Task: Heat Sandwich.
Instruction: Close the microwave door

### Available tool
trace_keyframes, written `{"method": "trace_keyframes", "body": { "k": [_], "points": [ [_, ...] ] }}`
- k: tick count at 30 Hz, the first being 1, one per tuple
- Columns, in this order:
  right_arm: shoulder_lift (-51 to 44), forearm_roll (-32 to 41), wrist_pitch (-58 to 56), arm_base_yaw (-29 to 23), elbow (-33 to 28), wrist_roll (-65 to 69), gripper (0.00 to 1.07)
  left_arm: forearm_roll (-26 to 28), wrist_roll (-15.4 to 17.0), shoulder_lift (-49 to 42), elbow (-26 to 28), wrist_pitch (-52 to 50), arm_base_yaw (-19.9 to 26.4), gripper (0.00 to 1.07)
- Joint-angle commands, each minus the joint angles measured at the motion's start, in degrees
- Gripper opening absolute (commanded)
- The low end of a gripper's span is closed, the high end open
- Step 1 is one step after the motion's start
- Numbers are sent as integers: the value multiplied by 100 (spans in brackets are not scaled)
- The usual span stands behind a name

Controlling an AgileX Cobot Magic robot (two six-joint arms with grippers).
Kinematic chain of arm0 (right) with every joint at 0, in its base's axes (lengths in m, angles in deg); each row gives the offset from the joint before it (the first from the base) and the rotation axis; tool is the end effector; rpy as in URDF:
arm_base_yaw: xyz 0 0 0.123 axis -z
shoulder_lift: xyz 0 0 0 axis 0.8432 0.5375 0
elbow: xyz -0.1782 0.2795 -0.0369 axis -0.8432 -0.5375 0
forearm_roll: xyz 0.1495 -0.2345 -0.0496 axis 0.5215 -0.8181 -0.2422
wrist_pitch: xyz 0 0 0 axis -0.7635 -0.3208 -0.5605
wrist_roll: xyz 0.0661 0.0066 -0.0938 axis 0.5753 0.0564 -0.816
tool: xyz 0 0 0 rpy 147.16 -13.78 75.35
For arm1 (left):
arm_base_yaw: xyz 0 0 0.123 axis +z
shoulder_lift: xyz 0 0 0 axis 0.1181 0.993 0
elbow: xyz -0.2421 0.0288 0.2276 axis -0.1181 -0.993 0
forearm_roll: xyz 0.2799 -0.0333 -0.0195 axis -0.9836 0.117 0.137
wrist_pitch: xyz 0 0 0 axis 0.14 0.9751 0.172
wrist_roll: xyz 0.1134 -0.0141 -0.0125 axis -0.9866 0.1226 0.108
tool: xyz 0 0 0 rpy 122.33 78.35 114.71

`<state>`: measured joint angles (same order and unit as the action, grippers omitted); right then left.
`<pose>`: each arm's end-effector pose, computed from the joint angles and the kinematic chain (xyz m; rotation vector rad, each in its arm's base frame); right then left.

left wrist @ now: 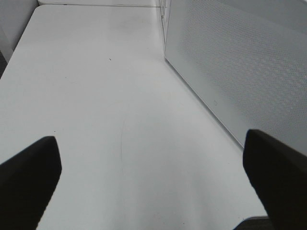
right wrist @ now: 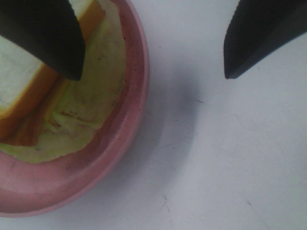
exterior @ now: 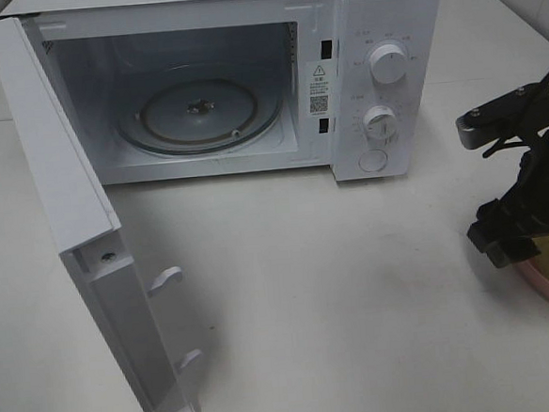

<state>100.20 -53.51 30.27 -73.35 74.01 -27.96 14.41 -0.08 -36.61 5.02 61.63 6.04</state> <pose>0.2798 0.0592 0.1809 -0.4676 2.7636 -0.1957 -0.0049 -0.0076 0.2824 0.0162 2.0266 -0.1001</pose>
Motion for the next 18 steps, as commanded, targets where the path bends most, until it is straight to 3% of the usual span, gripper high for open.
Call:
{"method": "trace_keyframes", "body": {
  "k": [1, 18],
  "points": [
    [-338, 304, -212, 40, 17, -275, 79, 6, 0, -132, -29, -74, 11, 98],
    [-2802, 928, -1564, 40, 17, -762, 76, 6, 0, -132, -29, -74, 11, 98]
  ]
}}
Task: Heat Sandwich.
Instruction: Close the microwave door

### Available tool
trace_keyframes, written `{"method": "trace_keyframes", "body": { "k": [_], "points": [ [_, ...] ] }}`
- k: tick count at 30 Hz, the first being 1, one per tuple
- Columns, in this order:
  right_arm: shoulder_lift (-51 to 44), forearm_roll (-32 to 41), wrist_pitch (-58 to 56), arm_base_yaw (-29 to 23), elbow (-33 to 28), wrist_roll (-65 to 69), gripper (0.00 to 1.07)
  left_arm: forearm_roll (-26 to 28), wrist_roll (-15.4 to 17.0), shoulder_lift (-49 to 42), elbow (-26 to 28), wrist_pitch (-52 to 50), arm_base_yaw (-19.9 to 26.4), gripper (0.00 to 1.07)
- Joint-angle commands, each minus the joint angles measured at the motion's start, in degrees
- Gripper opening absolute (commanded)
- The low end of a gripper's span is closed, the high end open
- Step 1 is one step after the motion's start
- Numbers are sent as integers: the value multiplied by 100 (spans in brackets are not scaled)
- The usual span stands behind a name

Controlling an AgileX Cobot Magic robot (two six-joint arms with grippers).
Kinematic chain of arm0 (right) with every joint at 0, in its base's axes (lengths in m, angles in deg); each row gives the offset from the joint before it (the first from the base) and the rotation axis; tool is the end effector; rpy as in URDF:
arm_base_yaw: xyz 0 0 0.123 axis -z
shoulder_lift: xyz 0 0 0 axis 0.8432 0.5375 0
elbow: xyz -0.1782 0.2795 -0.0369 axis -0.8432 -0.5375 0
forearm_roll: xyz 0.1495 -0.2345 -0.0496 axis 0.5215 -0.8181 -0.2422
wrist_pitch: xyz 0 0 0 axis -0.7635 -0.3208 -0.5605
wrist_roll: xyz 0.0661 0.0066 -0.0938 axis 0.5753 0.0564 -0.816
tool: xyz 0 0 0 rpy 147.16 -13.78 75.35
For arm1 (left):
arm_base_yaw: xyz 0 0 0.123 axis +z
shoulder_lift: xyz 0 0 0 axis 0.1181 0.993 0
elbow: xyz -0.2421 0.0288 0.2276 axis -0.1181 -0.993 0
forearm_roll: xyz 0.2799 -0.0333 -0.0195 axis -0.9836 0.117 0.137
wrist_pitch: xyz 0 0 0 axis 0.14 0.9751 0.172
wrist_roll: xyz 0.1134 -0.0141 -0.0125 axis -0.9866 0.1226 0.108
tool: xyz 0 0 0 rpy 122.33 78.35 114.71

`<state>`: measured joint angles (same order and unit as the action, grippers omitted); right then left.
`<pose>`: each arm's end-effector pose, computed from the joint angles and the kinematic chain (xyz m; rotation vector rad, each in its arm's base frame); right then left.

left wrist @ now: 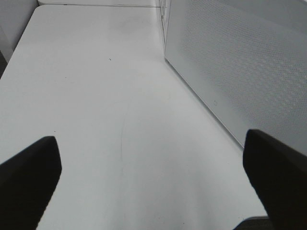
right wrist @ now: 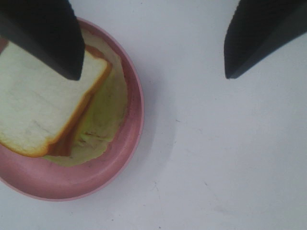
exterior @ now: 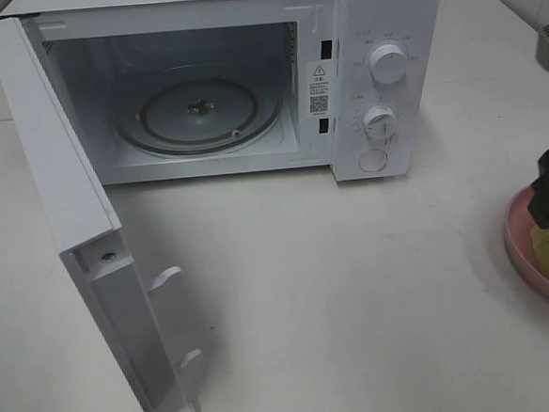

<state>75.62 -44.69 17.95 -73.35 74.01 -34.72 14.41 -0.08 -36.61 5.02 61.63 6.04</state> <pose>0.2102 0.0459 0.2782 -0.3863 2.5873 -0.0732 -0.0049 -0.0076 0.2824 0.0162 2.0266 -0.1001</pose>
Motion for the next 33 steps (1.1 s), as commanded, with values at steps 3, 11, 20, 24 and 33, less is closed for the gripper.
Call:
{"method": "trace_keyframes", "body": {
  "k": [3, 11, 20, 24, 33],
  "points": [
    [-837, 97, -768, 40, 17, -92, 76, 6, 0, -132, -29, -74, 11, 98],
    [-1770, 115, -1541, 40, 17, -126, 76, 6, 0, -132, -29, -74, 11, 98],
    [-3157, 115, -2108, 40, -57, -115, 76, 6, 0, -132, -29, -74, 11, 98],
    [-3650, 115, -2103, 40, -252, -126, 76, 6, 0, -132, -29, -74, 11, 98],
    [-5013, 126, -1851, 808, -974, -298, 76, 6, 0, -132, -29, -74, 11, 98]
  ]
}}
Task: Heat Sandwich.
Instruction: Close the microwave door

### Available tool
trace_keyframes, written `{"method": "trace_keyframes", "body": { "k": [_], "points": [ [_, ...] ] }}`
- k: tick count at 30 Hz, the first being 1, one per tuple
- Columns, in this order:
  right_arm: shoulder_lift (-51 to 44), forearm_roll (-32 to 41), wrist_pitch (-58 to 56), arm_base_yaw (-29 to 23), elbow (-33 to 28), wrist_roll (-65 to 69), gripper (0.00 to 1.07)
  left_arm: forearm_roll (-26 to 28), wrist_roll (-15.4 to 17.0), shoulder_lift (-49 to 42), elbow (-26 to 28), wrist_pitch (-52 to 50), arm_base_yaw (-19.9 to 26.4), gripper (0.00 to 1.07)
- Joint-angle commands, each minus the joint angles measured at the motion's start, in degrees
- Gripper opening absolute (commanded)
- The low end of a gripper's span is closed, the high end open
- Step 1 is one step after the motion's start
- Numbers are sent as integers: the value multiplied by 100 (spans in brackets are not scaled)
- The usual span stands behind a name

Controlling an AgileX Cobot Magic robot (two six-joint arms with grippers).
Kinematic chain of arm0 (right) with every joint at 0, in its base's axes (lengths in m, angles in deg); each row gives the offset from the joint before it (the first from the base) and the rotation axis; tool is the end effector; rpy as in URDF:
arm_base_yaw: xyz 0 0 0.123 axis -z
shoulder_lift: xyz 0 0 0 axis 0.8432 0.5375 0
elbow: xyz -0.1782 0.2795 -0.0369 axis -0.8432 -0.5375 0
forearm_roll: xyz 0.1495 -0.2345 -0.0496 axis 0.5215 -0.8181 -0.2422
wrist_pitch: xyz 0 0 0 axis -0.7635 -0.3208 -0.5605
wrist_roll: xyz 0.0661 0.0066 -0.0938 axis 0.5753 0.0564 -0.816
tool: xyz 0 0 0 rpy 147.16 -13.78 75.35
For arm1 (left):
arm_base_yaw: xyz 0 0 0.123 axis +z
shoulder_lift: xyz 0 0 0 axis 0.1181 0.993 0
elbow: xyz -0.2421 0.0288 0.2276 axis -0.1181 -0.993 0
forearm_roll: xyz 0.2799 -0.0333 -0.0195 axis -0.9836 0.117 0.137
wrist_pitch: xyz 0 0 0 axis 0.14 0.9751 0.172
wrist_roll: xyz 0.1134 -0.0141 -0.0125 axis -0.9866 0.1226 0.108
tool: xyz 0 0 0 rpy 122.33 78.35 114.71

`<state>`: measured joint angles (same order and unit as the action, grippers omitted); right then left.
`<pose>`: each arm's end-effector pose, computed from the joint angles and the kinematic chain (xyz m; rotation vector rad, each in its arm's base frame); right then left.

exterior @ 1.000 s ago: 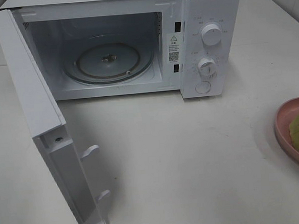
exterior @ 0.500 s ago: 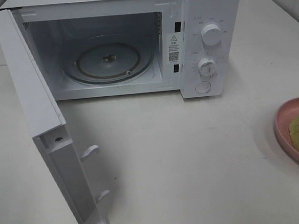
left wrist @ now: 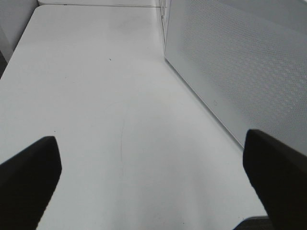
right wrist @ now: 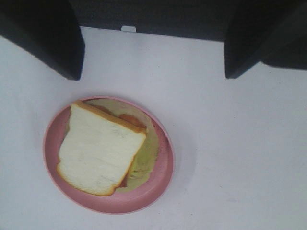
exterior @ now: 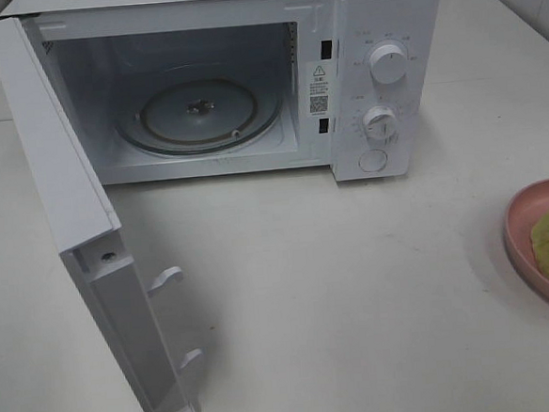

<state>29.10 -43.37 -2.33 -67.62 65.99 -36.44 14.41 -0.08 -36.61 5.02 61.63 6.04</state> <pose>0.0309 -0.0094 0.3023 -0.1648 2.2985 -0.0694 -0.0049 -0.0076 0.2824 0.0162 2.0266 -0.1001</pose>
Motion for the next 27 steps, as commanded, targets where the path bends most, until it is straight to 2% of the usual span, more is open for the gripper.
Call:
{"method": "trace_keyframes", "body": {
  "k": [1, 12, 27],
  "points": [
    [-619, 6, 269, 344, -309, -132, 76, 6, 0, -132, -29, -74, 11, 98],
    [-1776, 103, 699, 728, -510, -155, 76, 6, 0, -132, -29, -74, 11, 98],
    [-1788, 109, 699, 728, -510, -149, 76, 6, 0, -132, -29, -74, 11, 98]
  ]
}}
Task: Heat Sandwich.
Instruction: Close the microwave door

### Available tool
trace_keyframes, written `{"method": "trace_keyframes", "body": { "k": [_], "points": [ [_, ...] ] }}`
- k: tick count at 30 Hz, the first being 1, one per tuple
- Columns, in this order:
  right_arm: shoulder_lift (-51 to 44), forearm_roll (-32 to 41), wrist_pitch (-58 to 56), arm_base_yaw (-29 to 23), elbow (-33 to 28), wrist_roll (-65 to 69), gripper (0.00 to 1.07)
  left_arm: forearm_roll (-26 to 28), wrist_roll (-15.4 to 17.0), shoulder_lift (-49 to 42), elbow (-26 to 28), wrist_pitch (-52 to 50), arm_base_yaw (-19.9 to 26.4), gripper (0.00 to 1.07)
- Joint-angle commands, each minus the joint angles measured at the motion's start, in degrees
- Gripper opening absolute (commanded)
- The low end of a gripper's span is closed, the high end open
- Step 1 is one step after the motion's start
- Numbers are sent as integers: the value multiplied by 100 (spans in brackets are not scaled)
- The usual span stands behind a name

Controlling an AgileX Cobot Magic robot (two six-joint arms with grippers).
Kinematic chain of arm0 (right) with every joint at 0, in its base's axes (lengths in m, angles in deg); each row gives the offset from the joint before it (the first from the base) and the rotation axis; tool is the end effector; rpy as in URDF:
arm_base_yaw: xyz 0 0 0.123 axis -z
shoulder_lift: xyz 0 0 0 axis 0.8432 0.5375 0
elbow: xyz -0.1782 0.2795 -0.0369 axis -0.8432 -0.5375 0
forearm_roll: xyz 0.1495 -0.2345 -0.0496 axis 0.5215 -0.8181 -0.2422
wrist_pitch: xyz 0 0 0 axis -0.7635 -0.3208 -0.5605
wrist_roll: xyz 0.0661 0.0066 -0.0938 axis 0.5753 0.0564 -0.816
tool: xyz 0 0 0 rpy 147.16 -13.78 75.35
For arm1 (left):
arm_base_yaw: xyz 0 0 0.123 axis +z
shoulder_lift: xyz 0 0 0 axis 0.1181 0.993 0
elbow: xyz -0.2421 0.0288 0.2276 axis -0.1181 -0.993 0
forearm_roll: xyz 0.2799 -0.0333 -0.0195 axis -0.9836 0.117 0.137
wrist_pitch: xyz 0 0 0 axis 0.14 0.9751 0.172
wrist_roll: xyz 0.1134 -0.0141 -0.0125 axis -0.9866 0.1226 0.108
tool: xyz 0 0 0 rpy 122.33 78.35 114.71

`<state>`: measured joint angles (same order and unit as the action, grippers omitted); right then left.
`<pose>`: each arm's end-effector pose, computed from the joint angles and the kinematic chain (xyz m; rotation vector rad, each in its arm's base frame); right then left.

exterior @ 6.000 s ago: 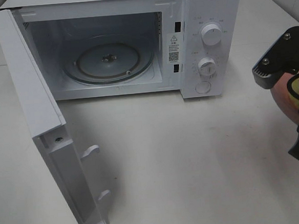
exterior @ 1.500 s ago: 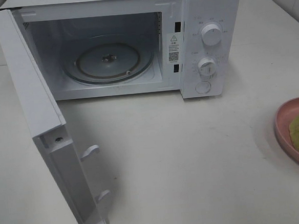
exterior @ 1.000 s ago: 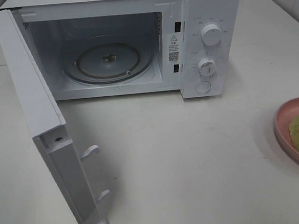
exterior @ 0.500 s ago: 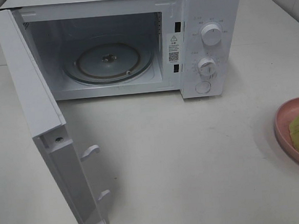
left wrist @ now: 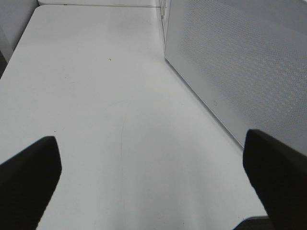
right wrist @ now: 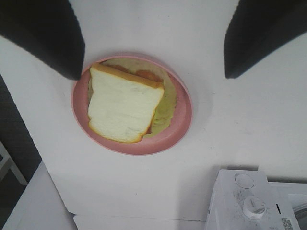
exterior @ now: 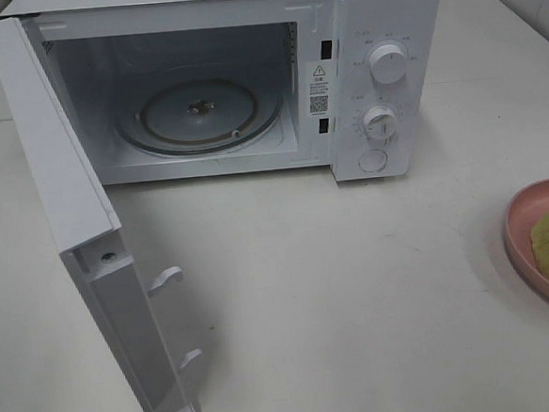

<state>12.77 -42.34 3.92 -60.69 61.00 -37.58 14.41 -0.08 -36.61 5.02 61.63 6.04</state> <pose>-0.0048 -0.0124 0.2865 -0.0356 2.0028 -0.1003 -0.0049 -0.0076 0.2824 0.0162 2.0266 -0.1001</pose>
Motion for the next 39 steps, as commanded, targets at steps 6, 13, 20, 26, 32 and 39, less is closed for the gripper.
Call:
{"method": "trace_keyframes", "body": {
  "k": [6, 13, 20, 26, 32, 39],
  "points": [
    [-155, 6, 74, 34, -11, -34, 75, 6, 0, -132, -29, -74, 11, 98],
    [-155, 6, 74, 34, -11, -34, 75, 6, 0, -132, -29, -74, 11, 98],
    [-155, 6, 74, 34, -11, -34, 75, 6, 0, -132, -29, -74, 11, 98],
    [-155, 6, 74, 34, -11, -34, 75, 6, 0, -132, -29, -74, 11, 98],
    [-155, 6, 74, 34, -11, -34, 75, 17, 0, -132, -29, -74, 11, 98],
    [-155, 6, 74, 34, -11, -34, 75, 0, 0, -126, -17, -92, 11, 98]
  ]
}}
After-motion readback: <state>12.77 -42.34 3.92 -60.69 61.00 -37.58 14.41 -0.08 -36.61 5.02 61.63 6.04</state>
